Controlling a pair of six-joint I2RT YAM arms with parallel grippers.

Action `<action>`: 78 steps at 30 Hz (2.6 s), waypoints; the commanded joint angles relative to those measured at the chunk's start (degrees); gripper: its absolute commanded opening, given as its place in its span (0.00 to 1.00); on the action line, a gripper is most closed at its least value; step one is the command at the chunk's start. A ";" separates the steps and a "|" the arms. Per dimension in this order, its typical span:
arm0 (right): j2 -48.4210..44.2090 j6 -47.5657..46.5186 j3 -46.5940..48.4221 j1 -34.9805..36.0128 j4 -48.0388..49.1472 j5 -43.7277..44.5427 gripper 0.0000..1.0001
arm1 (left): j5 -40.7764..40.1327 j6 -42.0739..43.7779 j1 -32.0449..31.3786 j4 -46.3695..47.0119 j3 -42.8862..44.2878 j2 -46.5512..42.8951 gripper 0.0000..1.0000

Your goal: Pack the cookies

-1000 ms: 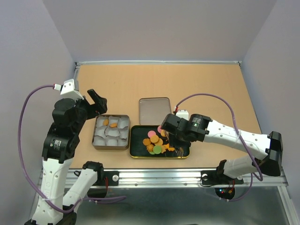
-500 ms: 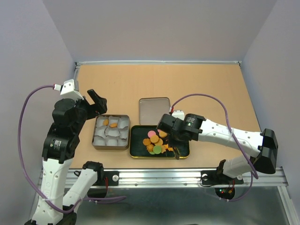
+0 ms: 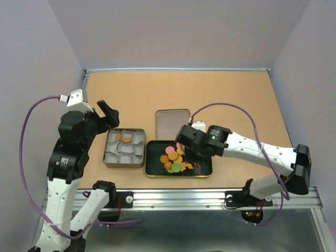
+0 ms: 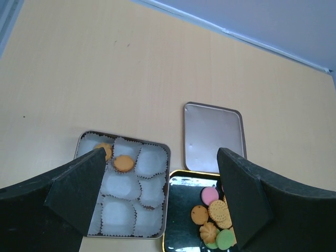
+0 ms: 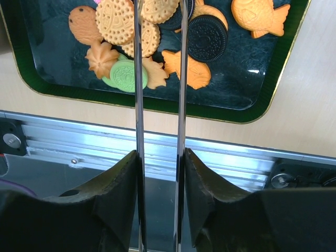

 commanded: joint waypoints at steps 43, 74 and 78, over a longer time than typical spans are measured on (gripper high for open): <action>2.22 1.06 5.35 -0.02 0.87 -8.50 0.39 | -2.25 2.21 -2.22 1.53 -1.97 -2.98 0.99; 9.87 -3.16 16.86 -0.02 -9.59 -4.63 0.17 | -4.80 3.26 -3.45 2.06 -2.33 -3.25 0.99; 9.42 -2.98 18.70 -0.02 -10.55 -3.31 0.11 | -4.88 3.18 -3.36 2.15 -2.24 -3.07 0.99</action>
